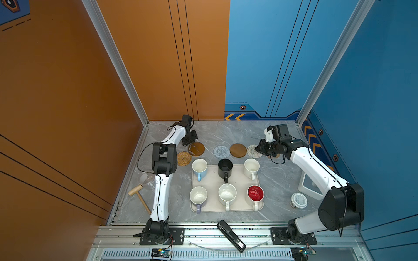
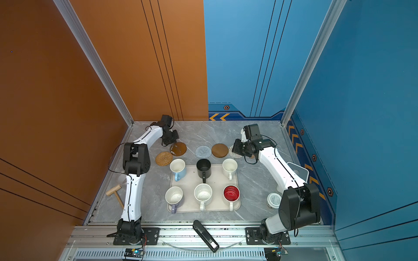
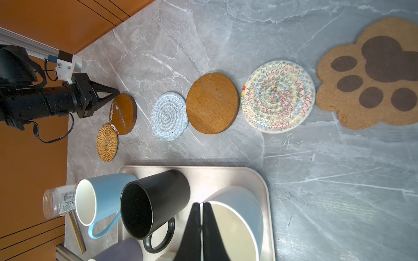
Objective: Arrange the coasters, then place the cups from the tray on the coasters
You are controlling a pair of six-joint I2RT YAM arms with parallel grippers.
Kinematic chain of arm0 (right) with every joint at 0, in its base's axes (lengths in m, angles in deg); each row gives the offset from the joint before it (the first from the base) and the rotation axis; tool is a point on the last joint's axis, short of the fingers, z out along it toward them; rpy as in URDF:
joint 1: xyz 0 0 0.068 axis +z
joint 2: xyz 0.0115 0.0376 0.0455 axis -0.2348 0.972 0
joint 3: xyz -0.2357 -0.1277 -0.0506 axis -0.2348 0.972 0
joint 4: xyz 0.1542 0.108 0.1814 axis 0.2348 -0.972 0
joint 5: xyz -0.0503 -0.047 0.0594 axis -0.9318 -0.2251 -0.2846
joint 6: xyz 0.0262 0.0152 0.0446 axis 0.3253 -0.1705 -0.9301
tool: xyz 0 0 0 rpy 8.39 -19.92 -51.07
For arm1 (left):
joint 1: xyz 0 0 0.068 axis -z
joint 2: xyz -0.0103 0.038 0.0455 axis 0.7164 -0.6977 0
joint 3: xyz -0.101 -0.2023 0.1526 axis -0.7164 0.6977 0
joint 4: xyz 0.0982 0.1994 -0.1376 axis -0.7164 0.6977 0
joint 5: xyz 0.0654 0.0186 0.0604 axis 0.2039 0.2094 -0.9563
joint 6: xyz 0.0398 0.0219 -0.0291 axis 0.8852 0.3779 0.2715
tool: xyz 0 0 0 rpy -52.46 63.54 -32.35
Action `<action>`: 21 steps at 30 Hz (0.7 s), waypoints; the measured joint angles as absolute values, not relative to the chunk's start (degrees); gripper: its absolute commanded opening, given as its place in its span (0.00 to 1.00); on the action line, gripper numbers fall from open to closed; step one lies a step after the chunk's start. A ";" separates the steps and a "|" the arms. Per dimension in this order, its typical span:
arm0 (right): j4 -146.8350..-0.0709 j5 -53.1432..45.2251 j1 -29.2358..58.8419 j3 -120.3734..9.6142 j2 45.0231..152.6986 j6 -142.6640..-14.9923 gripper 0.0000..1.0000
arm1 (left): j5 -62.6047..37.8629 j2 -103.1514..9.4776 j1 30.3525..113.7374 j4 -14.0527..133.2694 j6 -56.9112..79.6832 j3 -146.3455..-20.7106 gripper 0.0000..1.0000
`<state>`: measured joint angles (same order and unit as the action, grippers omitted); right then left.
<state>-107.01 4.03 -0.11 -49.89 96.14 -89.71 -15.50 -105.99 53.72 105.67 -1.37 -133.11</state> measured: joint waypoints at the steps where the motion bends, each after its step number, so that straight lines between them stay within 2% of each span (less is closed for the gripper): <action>1: -106.75 4.03 -0.06 -49.76 96.14 -89.71 0.03 | -15.50 -105.77 54.03 105.61 -1.37 -132.82 0.00; 14: -105.94 4.27 -0.06 -48.34 96.14 -89.71 0.03 | -14.41 -103.41 58.20 105.78 -1.42 -129.98 0.00; 21: -105.48 4.29 -0.06 -47.95 96.01 -89.73 0.03 | -15.94 -94.27 56.56 105.65 -1.42 -125.50 0.00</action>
<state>-105.48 4.29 -0.06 -47.95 96.01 -89.73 -15.94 -94.27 56.56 105.65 -1.42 -125.50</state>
